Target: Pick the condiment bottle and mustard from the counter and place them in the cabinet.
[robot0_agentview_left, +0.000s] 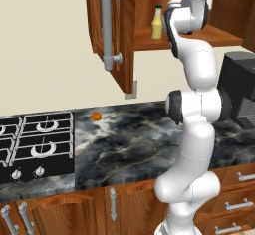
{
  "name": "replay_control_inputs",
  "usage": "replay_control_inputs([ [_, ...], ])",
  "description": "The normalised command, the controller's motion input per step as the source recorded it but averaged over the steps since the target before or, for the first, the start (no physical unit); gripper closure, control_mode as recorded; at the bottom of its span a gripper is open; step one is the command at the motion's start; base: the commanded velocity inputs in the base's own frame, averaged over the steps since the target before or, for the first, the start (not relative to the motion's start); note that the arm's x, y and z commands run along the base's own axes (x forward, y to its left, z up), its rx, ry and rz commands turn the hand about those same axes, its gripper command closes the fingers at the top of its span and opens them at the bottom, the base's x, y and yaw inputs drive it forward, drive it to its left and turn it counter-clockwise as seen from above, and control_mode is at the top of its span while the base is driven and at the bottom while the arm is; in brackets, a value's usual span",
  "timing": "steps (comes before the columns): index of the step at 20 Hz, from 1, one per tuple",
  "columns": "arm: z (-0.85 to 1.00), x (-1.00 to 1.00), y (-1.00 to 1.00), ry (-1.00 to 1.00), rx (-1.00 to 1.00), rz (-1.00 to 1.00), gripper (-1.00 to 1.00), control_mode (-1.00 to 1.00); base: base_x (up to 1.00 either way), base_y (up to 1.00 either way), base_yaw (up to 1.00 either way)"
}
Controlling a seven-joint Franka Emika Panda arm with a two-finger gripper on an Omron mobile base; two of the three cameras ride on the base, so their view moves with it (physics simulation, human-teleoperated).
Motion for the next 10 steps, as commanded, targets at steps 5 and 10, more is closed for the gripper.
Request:
replay_control_inputs([
  [5,-0.17,0.00,-0.11,0.00,0.03,0.00,-1.00,-1.00,0.00,0.00,0.00],
  [10,0.00,0.02,0.00,0.00,0.00,-0.01,-1.00,-1.00,0.00,0.00,0.00],
])
